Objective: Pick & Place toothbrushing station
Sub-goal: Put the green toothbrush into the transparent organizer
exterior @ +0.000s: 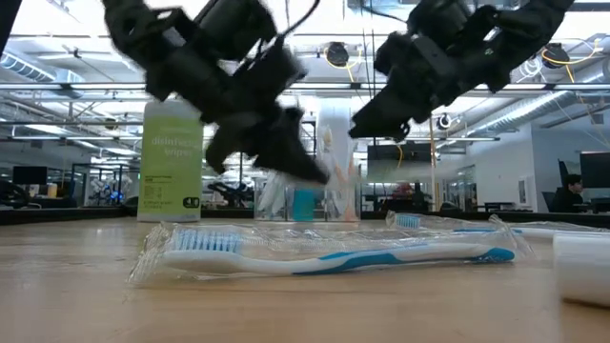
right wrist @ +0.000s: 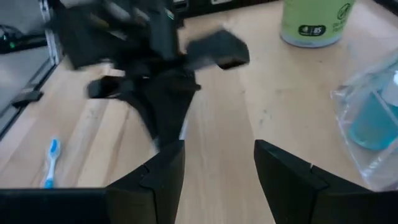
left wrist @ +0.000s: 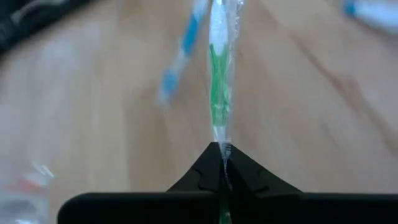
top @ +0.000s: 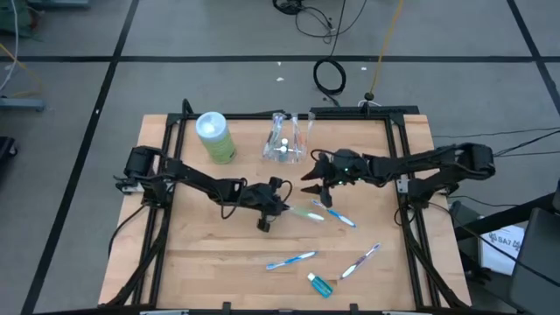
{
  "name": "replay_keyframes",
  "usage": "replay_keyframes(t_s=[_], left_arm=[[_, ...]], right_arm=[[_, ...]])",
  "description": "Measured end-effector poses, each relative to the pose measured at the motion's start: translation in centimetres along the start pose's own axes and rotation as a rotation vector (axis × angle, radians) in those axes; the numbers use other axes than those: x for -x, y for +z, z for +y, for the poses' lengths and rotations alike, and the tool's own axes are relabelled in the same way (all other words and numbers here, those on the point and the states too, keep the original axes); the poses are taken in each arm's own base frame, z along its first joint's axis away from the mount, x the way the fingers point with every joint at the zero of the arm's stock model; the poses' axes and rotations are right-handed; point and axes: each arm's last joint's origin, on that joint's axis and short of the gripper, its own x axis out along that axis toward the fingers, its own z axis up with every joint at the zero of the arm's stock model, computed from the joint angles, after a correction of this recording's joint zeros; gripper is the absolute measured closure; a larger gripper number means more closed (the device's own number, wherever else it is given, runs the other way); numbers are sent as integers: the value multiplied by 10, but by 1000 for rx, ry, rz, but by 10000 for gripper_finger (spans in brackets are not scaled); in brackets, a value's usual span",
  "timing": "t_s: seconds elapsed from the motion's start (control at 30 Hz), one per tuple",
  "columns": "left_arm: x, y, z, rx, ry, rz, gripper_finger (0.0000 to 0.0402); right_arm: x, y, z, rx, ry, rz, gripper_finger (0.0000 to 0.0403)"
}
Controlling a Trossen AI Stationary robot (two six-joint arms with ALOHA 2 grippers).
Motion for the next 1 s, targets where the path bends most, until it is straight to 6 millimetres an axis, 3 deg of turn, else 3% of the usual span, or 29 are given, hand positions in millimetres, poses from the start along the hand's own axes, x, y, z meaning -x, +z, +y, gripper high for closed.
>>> replay_keyframes(t_s=[0.07,0.33,1.0], left_arm=[[3,14,6,-45,34,-24,389],[13,44,18,-277,214,173,398],[16,62,10,-501,335,171,397]], right_arm=[[-7,-1,-3,-29,20,17,218],[-21,-8,-3,-143,158,95,218],[-21,-9,-6,-130,123,97,226]])
